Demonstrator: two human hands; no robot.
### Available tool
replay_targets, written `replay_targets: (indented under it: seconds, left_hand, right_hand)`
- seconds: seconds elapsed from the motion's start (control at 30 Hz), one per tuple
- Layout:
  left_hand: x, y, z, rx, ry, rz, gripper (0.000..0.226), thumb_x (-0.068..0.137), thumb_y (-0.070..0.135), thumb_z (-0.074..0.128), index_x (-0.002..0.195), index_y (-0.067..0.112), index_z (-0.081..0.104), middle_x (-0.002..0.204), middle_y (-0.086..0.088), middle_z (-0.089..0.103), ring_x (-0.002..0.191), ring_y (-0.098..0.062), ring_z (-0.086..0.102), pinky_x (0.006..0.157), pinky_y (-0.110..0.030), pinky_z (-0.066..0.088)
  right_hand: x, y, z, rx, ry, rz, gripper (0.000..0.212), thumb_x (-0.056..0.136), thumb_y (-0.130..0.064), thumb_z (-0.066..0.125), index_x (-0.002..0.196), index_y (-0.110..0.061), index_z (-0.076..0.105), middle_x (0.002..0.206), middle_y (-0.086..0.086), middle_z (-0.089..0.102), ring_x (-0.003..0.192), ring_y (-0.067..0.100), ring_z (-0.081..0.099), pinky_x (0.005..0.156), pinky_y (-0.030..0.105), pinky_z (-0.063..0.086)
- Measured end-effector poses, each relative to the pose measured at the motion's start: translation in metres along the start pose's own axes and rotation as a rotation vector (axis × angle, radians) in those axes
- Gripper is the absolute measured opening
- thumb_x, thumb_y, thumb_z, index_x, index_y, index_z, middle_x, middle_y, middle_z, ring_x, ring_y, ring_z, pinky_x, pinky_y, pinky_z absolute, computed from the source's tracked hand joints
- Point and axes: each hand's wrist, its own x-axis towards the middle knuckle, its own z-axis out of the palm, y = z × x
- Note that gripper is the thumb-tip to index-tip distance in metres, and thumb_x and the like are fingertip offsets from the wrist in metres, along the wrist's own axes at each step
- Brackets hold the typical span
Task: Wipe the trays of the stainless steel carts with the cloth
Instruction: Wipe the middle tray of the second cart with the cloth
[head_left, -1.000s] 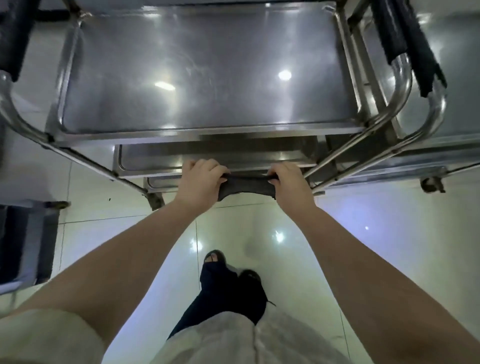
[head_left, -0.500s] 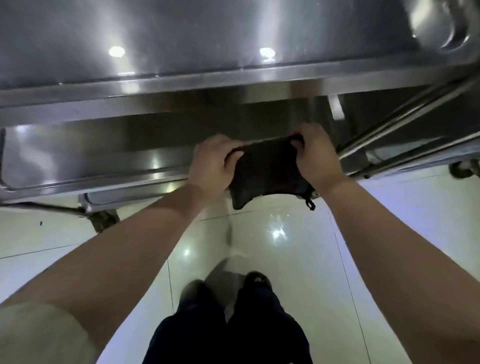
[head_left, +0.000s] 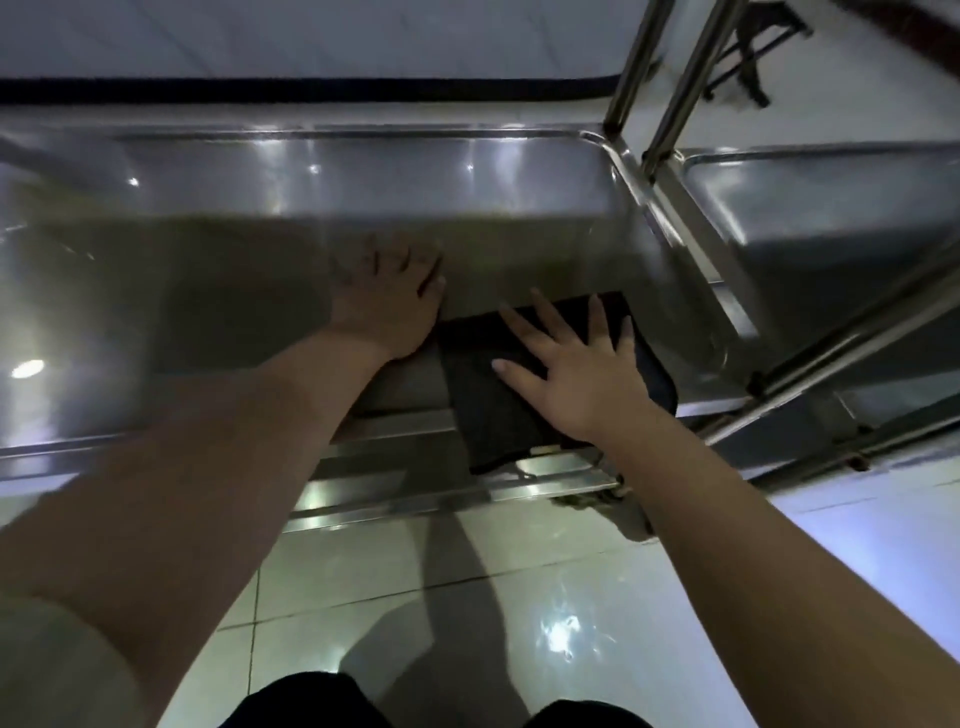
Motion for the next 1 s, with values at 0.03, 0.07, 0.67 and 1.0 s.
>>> replay_targets:
  seconds: [0.03,0.07,0.67,1.0]
  left_hand:
    - [-0.002,0.000,-0.001,0.013,-0.004,0.000,0.053,0.102,0.052,0.015,0.154,0.041,0.011,0.165,0.002,0.007,0.150,-0.034,0.002,0.113,-0.064,-0.001]
    - [-0.004,0.000,-0.002,0.016,-0.006,-0.001,0.053,0.102,0.051,0.014,0.154,0.041,0.010,0.165,0.003,0.006,0.150,-0.033,0.002,0.113,-0.064,-0.001]
    - [-0.009,0.003,-0.002,-0.015,0.014,-0.009,0.051,0.102,0.049,0.016,0.153,0.046,0.010,0.165,0.005,0.001,0.151,-0.030,-0.002,0.113,-0.065,-0.005]
    - [0.022,-0.029,-0.024,0.066,-0.042,0.040,0.054,0.103,0.050,0.019,0.155,0.039,0.010,0.164,0.004,-0.009,0.149,-0.032,-0.011,0.115,-0.063,-0.005]
  right_hand:
    - [0.015,0.008,-0.004,0.011,-0.022,0.019,0.066,0.082,-0.083,0.010,0.143,-0.063,-0.006,0.161,-0.023,-0.006,0.148,0.039,-0.010,0.113,0.060,-0.010]
    - [0.032,0.017,-0.009,0.017,-0.039,0.062,0.064,0.086,-0.080,0.015,0.144,-0.062,-0.003,0.161,-0.023,-0.005,0.148,0.038,-0.010,0.114,0.060,-0.010]
    - [0.022,0.062,-0.025,-0.007,-0.097,0.377,0.063,0.085,-0.081,0.019,0.140,-0.066,-0.009,0.162,-0.017,-0.014,0.145,0.042,-0.019,0.107,0.073,-0.011]
    - [0.009,0.016,-0.007,0.001,-0.018,0.111,0.073,0.071,-0.092,0.013,0.138,-0.069,-0.007,0.160,-0.026,-0.008,0.148,0.036,-0.014,0.112,0.063,-0.014]
